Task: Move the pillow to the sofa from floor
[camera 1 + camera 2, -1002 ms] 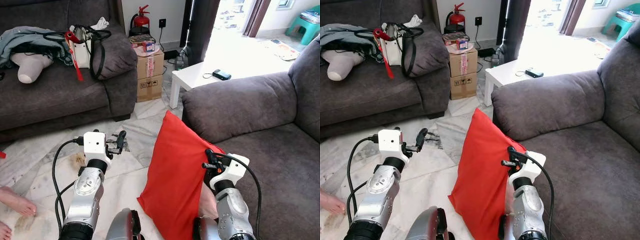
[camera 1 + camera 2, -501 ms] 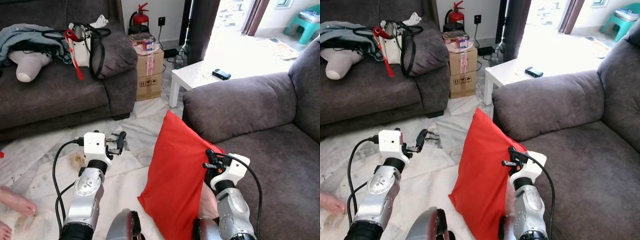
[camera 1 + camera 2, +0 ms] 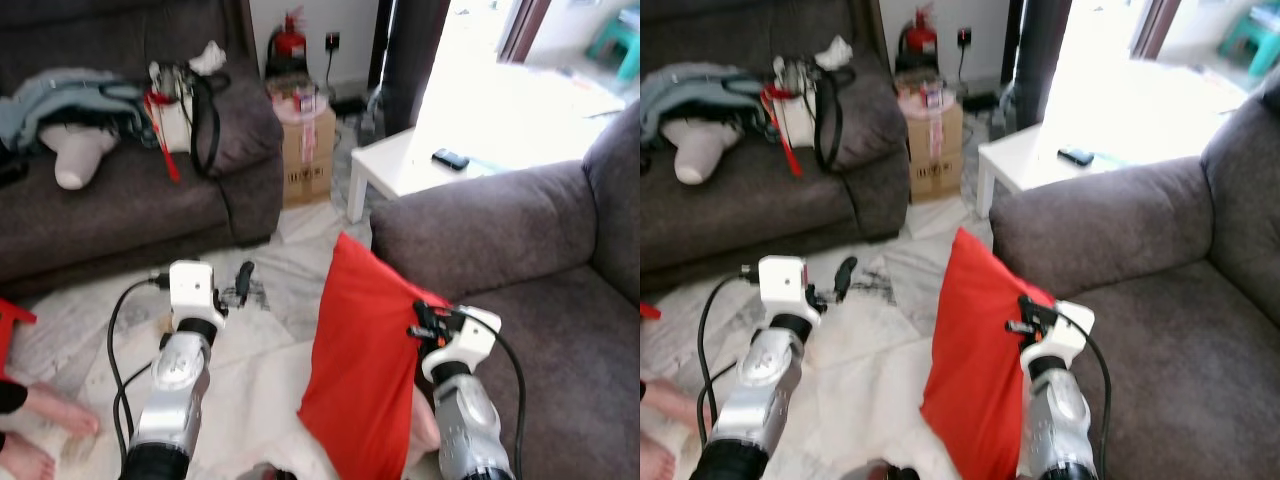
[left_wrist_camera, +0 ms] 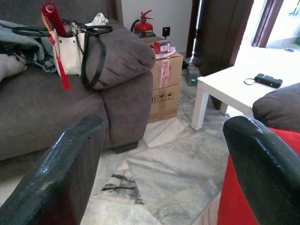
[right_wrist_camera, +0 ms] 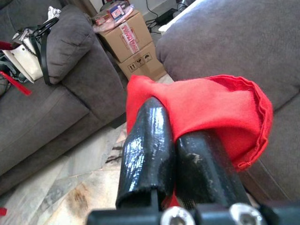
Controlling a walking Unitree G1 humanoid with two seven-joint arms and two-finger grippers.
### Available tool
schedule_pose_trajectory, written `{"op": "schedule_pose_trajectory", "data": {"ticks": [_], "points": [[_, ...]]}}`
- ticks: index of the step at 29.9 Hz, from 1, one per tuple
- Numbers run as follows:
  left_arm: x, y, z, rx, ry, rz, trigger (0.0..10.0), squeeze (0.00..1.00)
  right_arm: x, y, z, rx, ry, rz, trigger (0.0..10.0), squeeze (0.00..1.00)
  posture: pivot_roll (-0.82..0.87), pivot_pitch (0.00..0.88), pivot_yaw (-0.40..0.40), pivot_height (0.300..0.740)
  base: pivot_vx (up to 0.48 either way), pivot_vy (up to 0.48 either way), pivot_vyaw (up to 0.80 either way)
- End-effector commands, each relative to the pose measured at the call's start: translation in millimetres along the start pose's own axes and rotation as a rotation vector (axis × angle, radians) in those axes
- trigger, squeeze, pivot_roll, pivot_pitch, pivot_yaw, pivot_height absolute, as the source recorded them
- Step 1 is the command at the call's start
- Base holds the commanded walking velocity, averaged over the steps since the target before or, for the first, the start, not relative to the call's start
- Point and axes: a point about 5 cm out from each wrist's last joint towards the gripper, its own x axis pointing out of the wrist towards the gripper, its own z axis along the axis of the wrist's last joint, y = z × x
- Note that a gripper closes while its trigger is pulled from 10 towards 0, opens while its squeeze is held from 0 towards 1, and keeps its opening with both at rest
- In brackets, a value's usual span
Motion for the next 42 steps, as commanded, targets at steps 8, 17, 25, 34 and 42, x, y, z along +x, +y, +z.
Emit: {"op": "schedule_pose_trajectory", "data": {"ticks": [8,17,25,34,42], "points": [[-0.4,-0.5,-1.0,0.004,0.001,0.0,10.0,0.0,12.0,7.2,33.0,-0.04,-0.144,0.041,10.0,0.0,0.0,0.076,-0.014,0.74,0.0,0.0,0.0],[-0.1,-0.1,-1.4,0.004,0.004,-0.001,10.0,0.0,12.3,5.6,31.8,-0.037,-0.133,0.028,10.0,0.0,-0.01,0.075,-0.012,0.74,0.0,0.0,0.0],[0.0,-5.1,-2.4,-0.023,0.004,-0.011,10.0,0.0,12.6,2.4,32.2,-0.04,-0.128,0.013,10.0,0.0,-0.01,0.074,-0.015,0.74,0.0,0.0,0.0],[-0.6,-7.1,-3.2,-0.02,0.005,-0.013,10.0,0.0,12.9,0.5,33.2,-0.046,-0.124,0.012,10.0,0.0,-0.01,0.075,-0.024,0.74,-0.321,0.0,0.0],[-0.8,-7.9,-3.2,-0.019,0.002,-0.014,10.0,0.0,13.3,0.5,33.2,-0.05,-0.12,0.014,10.0,0.0,-0.01,0.076,-0.028,0.74,-0.233,0.0,0.0]]}}
